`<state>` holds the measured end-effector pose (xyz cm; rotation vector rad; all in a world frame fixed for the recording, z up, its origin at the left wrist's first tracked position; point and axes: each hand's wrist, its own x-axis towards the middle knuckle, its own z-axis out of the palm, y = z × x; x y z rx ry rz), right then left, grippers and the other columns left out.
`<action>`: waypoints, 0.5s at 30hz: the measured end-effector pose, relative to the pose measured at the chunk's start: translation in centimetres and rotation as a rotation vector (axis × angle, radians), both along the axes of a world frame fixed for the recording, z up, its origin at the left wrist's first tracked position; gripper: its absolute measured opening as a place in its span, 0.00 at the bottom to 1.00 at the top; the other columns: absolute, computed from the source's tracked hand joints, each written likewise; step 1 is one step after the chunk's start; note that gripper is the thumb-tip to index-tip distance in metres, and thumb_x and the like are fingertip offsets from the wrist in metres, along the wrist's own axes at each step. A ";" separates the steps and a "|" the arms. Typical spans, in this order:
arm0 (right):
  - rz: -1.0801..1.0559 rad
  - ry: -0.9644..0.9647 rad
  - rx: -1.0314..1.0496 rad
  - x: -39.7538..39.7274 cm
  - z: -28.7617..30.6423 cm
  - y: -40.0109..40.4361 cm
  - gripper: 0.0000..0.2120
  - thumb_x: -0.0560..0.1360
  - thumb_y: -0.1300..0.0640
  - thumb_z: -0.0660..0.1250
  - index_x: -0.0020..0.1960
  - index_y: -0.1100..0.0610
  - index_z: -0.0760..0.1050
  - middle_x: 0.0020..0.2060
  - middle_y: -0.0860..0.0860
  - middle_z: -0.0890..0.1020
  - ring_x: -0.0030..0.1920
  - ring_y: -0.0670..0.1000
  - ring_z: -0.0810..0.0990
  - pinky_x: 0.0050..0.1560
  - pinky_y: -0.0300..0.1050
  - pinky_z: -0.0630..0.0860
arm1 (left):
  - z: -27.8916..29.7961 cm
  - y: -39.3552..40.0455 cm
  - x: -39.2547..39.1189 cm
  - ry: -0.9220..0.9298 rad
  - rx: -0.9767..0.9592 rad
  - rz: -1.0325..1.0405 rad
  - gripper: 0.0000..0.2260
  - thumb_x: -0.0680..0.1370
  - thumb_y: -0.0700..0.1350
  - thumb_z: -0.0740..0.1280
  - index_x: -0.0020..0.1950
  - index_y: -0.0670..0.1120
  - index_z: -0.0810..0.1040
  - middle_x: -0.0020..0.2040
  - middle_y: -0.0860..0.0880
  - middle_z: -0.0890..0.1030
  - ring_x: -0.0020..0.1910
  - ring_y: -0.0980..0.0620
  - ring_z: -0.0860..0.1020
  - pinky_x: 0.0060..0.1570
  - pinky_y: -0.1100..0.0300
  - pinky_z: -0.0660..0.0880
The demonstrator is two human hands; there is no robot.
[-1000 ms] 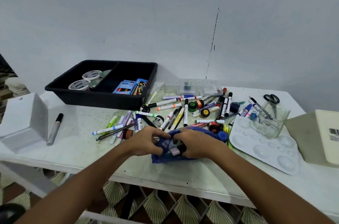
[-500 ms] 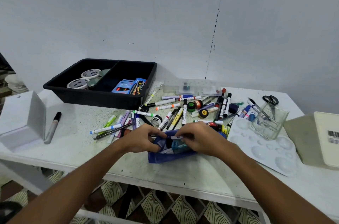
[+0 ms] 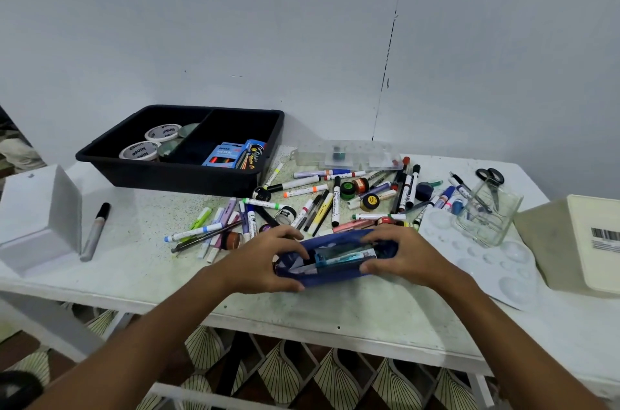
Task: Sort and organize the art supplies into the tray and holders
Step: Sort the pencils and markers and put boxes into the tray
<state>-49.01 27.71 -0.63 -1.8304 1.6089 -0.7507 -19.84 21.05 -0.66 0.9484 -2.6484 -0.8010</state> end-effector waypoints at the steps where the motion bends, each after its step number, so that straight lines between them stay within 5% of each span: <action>1: -0.015 0.000 -0.005 0.0 0.1 0.0 0.22 0.63 0.49 0.80 0.56 0.51 0.81 0.49 0.41 0.80 0.51 0.41 0.79 0.52 0.40 0.76 | -0.1 0.2 0.1 -0.017 -0.036 -0.024 0.18 0.69 0.58 0.74 0.57 0.55 0.79 0.64 0.57 0.67 0.61 0.60 0.70 0.58 0.64 0.73; 6: -0.046 0.004 0.010 0.2 0.6 0.0 0.19 0.63 0.48 0.80 0.52 0.44 0.80 0.48 0.41 0.81 0.49 0.38 0.79 0.47 0.33 0.74 | -0.9 0.7 0.6 0.182 -0.146 0.029 0.08 0.71 0.46 0.75 0.49 0.49 0.82 0.57 0.53 0.75 0.56 0.60 0.74 0.54 0.63 0.76; 10: 0.027 0.002 0.122 0.2 1.2 0.5 0.28 0.61 0.47 0.81 0.58 0.44 0.76 0.53 0.39 0.79 0.53 0.37 0.78 0.49 0.28 0.74 | -1.6 0.9 1.2 0.437 0.037 0.251 0.16 0.67 0.39 0.78 0.50 0.48 0.76 0.48 0.52 0.79 0.47 0.56 0.80 0.43 0.65 0.78; 15: 0.071 -0.082 0.234 -0.2 0.8 1.1 0.35 0.59 0.53 0.83 0.63 0.45 0.73 0.58 0.44 0.77 0.56 0.44 0.79 0.56 0.40 0.78 | -2.8 1.0 2.3 0.543 0.175 0.396 0.13 0.66 0.34 0.77 0.44 0.47 0.78 0.39 0.56 0.83 0.39 0.58 0.82 0.39 0.65 0.78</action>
